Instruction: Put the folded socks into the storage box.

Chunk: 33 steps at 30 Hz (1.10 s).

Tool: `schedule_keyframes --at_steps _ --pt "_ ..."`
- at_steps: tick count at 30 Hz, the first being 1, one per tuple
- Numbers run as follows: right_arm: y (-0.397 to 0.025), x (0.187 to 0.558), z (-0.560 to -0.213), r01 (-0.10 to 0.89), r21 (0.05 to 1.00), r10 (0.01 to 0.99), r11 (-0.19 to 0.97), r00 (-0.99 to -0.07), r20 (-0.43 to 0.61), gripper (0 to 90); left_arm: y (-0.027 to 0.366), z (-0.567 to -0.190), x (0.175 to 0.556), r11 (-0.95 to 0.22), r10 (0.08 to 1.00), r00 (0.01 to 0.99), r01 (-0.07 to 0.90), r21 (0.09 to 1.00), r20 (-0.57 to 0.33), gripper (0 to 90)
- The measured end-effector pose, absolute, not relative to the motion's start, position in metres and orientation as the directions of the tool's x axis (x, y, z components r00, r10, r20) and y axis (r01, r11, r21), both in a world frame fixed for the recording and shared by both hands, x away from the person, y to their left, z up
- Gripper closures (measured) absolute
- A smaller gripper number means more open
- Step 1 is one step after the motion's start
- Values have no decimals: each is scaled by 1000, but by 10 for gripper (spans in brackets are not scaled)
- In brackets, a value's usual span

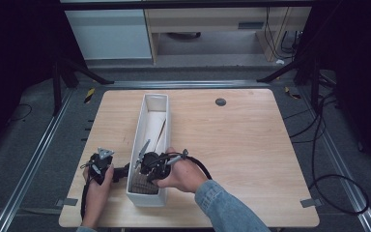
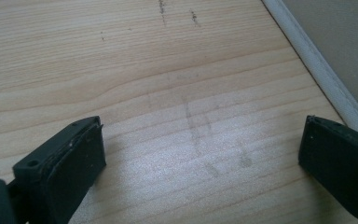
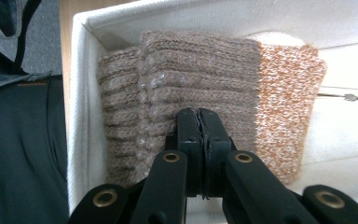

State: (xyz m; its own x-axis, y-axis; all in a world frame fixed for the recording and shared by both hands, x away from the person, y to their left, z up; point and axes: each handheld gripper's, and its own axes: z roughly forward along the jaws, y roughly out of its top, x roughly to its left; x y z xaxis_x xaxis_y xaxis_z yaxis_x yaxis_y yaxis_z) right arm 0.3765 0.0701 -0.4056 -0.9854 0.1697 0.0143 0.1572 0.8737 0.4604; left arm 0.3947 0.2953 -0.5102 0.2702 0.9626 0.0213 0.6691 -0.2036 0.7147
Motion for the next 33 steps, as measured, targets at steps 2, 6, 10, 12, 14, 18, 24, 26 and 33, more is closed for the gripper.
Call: schedule_keyframes --at_steps 2,6,10,12,14,18,24,26,33 --pt "68 377 -403 151 466 165 872 -986 12 883 295 -510 395 -205 962 270 668 715 23 0" --pt "63 375 -396 151 476 164 867 -986 13 877 295 -510 395 -205 963 270 668 716 24 0" --pt "54 375 -388 160 503 181 849 -983 8 865 295 -510 395 -205 963 270 668 716 24 0" --pt "49 377 -385 170 518 192 838 -981 11 861 295 -510 395 -205 963 270 667 716 24 0" --pt "44 380 -380 179 534 206 826 -978 9 848 295 -510 395 -205 963 270 668 716 24 0" --pt "33 387 -371 210 571 258 793 -966 -2 728 295 -510 395 -205 962 270 667 716 24 0" --pt "15 399 -358 258 652 411 713 -907 -92 307 295 -510 394 -206 962 271 668 715 24 0" --pt "6 403 -354 266 675 461 688 -878 -124 194 295 -510 394 -205 962 270 668 716 24 0" --pt "-26 418 -348 302 736 585 606 -796 -155 50 295 -510 394 -204 963 269 668 715 23 0"
